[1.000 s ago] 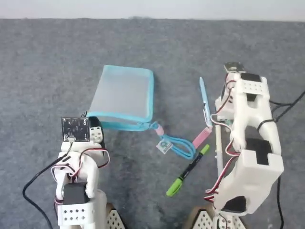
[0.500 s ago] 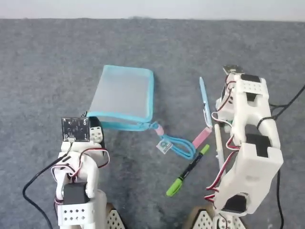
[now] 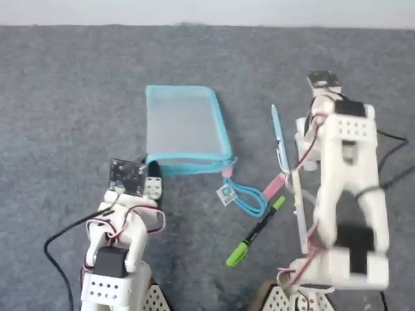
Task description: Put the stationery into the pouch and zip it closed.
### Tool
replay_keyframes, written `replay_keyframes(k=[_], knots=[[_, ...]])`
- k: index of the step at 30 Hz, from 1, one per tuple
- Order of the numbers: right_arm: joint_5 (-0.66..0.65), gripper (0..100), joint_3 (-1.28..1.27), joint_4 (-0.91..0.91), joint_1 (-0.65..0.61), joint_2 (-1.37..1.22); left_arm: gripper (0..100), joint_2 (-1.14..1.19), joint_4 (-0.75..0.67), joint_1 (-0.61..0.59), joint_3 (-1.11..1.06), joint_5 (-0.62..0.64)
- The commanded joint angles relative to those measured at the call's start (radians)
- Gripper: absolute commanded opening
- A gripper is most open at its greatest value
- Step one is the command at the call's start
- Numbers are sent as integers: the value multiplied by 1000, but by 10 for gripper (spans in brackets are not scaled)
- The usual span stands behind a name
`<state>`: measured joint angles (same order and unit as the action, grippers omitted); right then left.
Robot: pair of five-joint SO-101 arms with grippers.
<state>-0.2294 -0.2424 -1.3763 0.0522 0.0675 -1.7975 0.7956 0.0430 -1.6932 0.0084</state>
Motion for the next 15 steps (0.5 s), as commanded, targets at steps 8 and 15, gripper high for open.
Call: replay_keyframes(k=[8,15], knots=[[-196,8,-206,-196,-432,630,12,3,-103,95,8,11],[-210,7,-199,-323,-705,662,12,3,-103,94,8,6]])
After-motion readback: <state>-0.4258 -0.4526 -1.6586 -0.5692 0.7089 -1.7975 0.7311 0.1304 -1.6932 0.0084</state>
